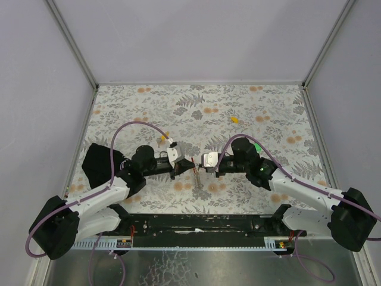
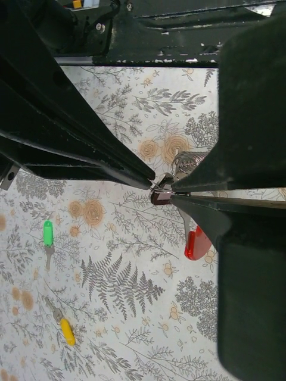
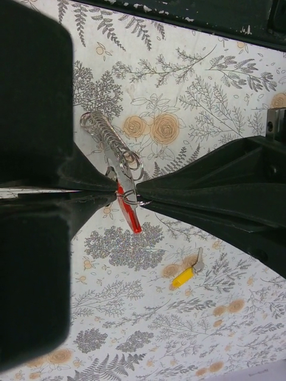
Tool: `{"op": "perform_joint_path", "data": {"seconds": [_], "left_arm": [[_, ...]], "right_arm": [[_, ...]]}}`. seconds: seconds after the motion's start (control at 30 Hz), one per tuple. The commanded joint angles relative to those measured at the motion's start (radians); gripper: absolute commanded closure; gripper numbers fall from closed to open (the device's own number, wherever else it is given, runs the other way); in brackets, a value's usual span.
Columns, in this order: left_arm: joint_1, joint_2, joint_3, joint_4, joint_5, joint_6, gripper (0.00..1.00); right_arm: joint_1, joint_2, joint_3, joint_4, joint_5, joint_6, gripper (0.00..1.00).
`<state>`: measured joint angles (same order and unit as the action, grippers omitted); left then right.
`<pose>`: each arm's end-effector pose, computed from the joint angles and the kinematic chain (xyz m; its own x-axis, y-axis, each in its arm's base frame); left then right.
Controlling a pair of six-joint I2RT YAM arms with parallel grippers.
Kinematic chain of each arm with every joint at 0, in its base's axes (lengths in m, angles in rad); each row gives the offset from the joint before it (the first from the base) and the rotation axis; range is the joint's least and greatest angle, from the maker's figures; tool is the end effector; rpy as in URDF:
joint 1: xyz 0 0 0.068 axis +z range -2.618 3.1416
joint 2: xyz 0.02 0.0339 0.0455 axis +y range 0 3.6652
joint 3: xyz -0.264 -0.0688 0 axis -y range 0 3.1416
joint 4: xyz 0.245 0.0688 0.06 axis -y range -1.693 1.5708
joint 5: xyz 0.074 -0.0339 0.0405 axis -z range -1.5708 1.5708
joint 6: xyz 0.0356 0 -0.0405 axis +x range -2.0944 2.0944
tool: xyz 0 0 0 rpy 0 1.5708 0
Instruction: Put the keys on the keyring
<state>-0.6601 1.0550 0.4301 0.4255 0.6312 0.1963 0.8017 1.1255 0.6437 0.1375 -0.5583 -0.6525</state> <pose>0.1643 -0.1541 0.2281 0.0322 0.1743 -0.9842 0.9642 0.2539 0.0765 0.1598 0.1922 0.2562 0.3941 -0.3333 -0.8565 -0.9023 0.0367 -0.4295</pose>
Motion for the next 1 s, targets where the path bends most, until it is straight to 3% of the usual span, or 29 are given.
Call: {"op": "perform_joint_path", "data": {"seconds": [0.0, 0.33, 0.67, 0.97], "left_arm": [[0.011, -0.030, -0.061, 0.259, -0.080, -0.130, 1.00], [0.009, -0.043, -0.152, 0.481, -0.146, -0.270, 1.00], [0.011, -0.145, -0.154, 0.330, -0.163, -0.141, 0.71], [0.044, -0.113, -0.059, 0.165, -0.011, -0.011, 0.58]], "right_arm": [[0.012, 0.008, -0.014, 0.027, -0.023, 0.041, 1.00], [0.030, 0.017, 0.029, 0.021, 0.036, 0.035, 1.00], [0.030, -0.019, 0.155, -0.154, 0.077, -0.067, 1.00], [0.030, -0.014, 0.232, -0.268, 0.085, -0.114, 1.00]]}}
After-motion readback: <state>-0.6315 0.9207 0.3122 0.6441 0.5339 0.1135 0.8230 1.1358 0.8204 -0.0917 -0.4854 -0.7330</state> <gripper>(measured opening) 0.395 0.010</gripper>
